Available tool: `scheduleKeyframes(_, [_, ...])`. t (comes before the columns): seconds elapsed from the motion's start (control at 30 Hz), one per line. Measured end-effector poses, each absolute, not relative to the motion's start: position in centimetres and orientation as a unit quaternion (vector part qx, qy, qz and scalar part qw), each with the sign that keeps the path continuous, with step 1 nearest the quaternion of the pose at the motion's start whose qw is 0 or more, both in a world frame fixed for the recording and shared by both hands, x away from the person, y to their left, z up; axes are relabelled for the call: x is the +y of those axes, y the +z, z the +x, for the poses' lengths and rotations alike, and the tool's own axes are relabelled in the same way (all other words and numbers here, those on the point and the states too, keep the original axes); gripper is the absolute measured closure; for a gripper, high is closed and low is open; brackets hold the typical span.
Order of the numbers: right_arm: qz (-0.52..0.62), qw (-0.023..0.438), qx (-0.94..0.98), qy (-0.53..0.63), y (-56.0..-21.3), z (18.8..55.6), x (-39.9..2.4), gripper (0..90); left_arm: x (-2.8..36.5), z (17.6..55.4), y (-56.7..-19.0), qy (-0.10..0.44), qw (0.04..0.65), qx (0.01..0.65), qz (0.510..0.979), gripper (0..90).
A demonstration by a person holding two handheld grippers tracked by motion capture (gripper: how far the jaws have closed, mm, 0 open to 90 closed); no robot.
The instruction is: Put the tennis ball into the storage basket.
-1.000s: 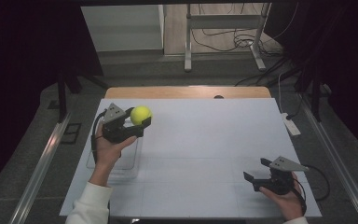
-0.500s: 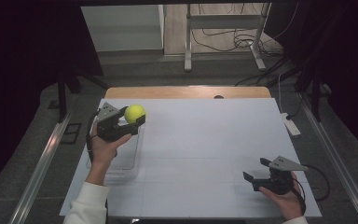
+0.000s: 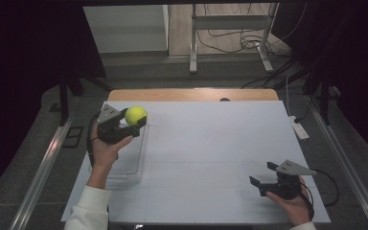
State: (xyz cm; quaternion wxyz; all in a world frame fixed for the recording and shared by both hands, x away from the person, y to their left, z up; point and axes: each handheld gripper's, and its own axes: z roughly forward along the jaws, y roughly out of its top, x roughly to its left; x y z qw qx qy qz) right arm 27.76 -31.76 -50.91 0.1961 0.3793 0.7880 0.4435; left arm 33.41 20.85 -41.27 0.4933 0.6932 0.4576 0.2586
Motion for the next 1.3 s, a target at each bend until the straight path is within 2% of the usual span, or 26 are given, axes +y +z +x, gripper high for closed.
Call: scheduleKeyframes(1.3, [0.380, 0.195, 0.788, 0.443, -51.0, 27.8, -31.7, 9.7, 23.8, 37.3, -42.7, 0.257, 0.422, 0.519, 0.698, 26.4])
